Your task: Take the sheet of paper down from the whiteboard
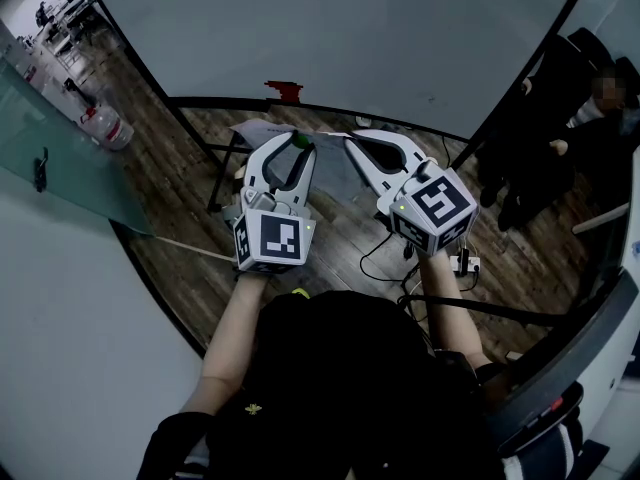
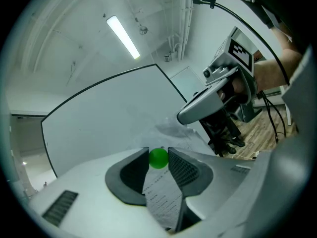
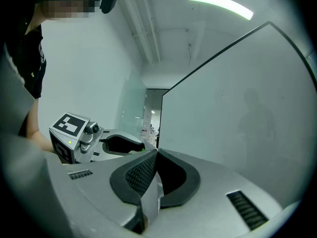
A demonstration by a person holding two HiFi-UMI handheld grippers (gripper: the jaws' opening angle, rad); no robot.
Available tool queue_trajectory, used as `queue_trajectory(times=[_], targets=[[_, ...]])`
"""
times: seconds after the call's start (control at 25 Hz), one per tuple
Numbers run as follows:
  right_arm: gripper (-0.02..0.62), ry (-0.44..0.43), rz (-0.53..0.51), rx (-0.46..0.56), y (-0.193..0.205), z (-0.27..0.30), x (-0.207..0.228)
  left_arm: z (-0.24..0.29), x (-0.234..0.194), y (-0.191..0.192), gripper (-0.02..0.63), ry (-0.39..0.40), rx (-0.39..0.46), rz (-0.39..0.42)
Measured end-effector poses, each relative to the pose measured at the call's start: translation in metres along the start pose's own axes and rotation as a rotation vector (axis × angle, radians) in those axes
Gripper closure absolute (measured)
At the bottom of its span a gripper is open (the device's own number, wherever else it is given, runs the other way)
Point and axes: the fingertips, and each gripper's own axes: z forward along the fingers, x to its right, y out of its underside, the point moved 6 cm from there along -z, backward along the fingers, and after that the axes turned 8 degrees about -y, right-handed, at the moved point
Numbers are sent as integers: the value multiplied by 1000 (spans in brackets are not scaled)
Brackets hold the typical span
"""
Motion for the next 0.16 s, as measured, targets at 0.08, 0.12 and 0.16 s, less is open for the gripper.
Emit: queue_trajectory(times=[0.08,0.12,0.16], targets=[[580,-2,-1,2,0,0,2,2,0,0,472,-2,1,1],[580,-3,-2,3,0,-1,3,3,0,-1,472,-3,1,2],[580,-4,-2,5,0,-1,4,4,0,-1,472,-4,2,3]])
